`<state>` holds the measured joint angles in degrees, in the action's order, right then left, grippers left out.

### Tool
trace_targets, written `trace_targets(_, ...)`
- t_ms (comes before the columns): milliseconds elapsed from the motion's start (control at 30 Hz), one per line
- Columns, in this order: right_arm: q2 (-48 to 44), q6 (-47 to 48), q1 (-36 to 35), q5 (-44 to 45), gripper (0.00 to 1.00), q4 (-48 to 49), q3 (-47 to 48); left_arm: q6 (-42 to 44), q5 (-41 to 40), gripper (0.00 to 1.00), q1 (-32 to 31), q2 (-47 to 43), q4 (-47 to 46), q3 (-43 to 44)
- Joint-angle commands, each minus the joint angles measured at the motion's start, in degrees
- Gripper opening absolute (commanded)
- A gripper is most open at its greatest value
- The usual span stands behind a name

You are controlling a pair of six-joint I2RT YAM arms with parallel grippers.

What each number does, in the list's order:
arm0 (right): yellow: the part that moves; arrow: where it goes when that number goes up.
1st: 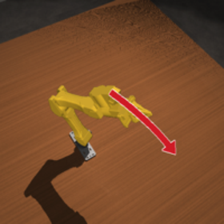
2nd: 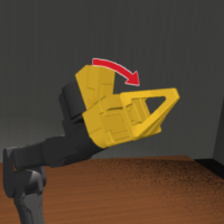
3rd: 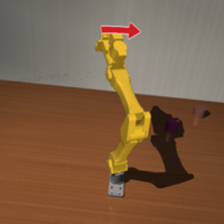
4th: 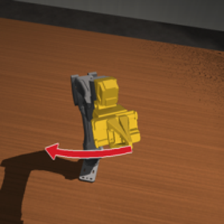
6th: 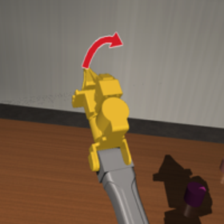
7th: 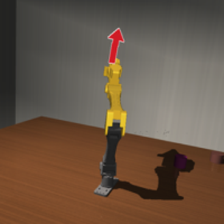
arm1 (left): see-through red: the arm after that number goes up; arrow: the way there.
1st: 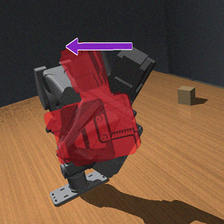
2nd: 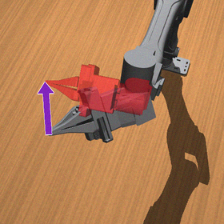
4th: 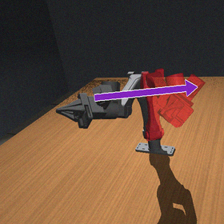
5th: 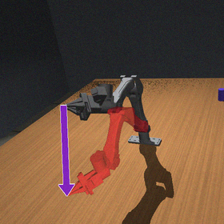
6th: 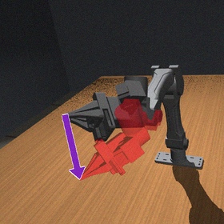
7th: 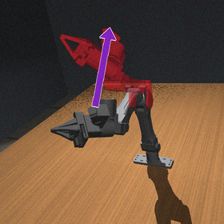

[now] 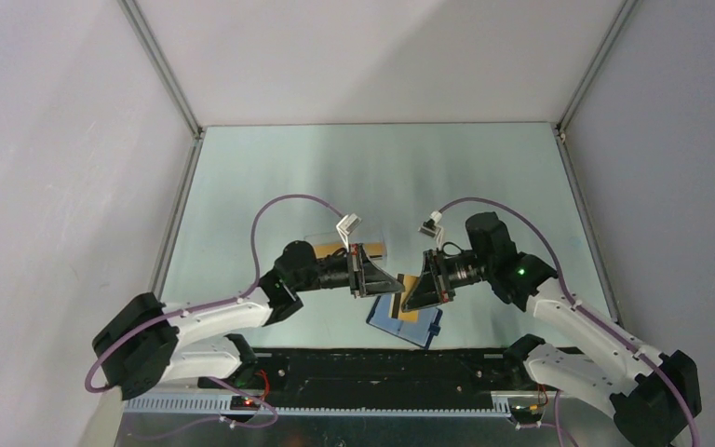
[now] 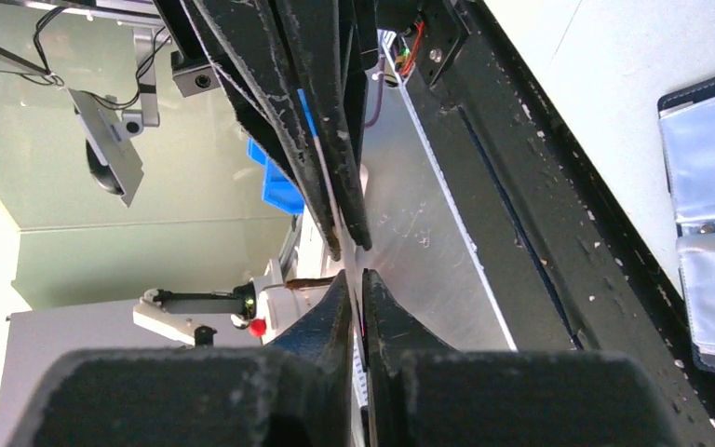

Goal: Put the credit cards into the card holder
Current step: Insert the credit card into the card holder.

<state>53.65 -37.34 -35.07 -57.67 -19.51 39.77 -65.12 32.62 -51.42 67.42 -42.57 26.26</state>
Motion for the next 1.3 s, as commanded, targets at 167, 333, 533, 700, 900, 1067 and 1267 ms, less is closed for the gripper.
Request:
trace_targets(167,-8.92,-5.04,1.17,11.44,0.63,2.21,-1.53,-2.65,-7.61,0.00,-0.21,-3.39,-4.43,-3.21)
trace_targets(333,-14.38,-12.75,2.38,13.17,0.72,12.44,-7.78,-4.34,-10.59,0.00,-0.18,-5.72,-5.85,-3.68)
trace_targets(533,-13.62,-16.04,2.51,12.84,0.48,20.06,-10.11,-6.58,-9.40,0.00,-0.18,-6.30,-11.18,-3.67)
trace_targets(700,-13.10,-19.73,2.46,10.91,0.34,29.91,-10.50,-7.67,-7.82,0.00,-0.20,-4.89,-13.55,-3.94)
trace_targets(900,-12.63,-22.49,2.51,9.60,0.20,32.90,-10.50,-8.46,-8.00,0.00,-0.20,-3.88,-15.61,-4.79)
trace_targets(1067,-13.45,-22.13,2.72,10.08,0.00,31.39,-10.50,-8.57,-7.62,0.00,-0.22,-3.06,-16.46,-5.14)
trace_targets(1267,-15.19,-17.33,3.05,15.46,0.00,19.17,-10.68,-9.21,-11.69,0.56,1.17,-1.64,-14.15,-9.77)
